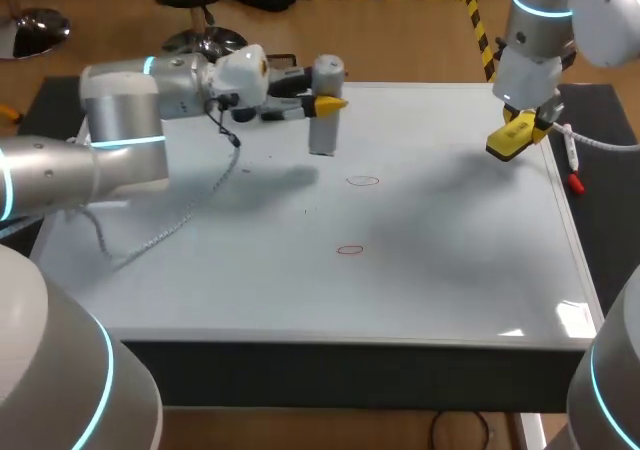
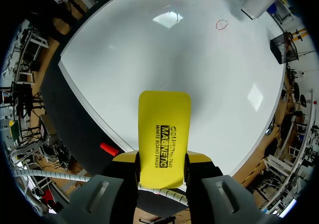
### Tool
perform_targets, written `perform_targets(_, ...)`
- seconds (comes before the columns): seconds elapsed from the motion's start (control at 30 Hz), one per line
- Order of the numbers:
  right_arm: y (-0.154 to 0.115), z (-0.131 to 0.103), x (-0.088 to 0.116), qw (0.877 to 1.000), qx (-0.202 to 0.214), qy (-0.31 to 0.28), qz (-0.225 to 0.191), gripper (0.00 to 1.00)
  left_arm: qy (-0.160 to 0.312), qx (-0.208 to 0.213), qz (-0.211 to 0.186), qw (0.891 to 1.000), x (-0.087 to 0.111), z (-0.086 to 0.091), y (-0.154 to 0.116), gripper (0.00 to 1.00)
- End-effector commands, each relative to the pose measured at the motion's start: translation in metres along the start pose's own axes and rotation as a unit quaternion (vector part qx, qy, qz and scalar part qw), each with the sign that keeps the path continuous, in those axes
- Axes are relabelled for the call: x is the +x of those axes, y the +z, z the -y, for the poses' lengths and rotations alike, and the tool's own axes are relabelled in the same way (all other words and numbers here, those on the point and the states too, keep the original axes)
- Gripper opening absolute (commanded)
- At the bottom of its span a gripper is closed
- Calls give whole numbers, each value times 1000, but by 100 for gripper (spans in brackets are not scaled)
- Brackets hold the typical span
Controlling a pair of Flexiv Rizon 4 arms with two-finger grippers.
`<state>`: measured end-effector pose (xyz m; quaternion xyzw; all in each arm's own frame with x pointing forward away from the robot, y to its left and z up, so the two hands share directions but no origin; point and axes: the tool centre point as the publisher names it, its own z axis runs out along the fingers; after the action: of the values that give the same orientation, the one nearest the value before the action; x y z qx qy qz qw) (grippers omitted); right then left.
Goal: Pick up the inspection probe, press it on each red-marked spot on the whiteboard one by one, put down the probe, pick up the eraser, and wipe off all the red marks.
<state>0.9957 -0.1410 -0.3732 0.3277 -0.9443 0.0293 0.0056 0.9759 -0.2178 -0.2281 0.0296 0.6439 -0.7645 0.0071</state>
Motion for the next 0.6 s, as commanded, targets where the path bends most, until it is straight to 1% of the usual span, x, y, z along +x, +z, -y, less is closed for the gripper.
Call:
perform_targets(0.03,-1,1,0,1000,1,-1,-2,0,10,-12,31,999,6,24,-35,0)
perform_targets(0.27,-1,1,0,1000,1,-1,-2,0,21,-16,82,996,-7,44,-91,0)
perform_targets(0.4,-1,1,0,1000,1,-1,-2,0,28,-33,103,994,-13,50,-119,0)
perform_targets(0.53,-1,1,0,1000,1,-1,-2,0,34,-30,125,991,-20,58,-147,0)
perform_targets(0.6,-1,1,0,1000,1,-1,-2,0,37,-36,136,989,-22,62,-159,0)
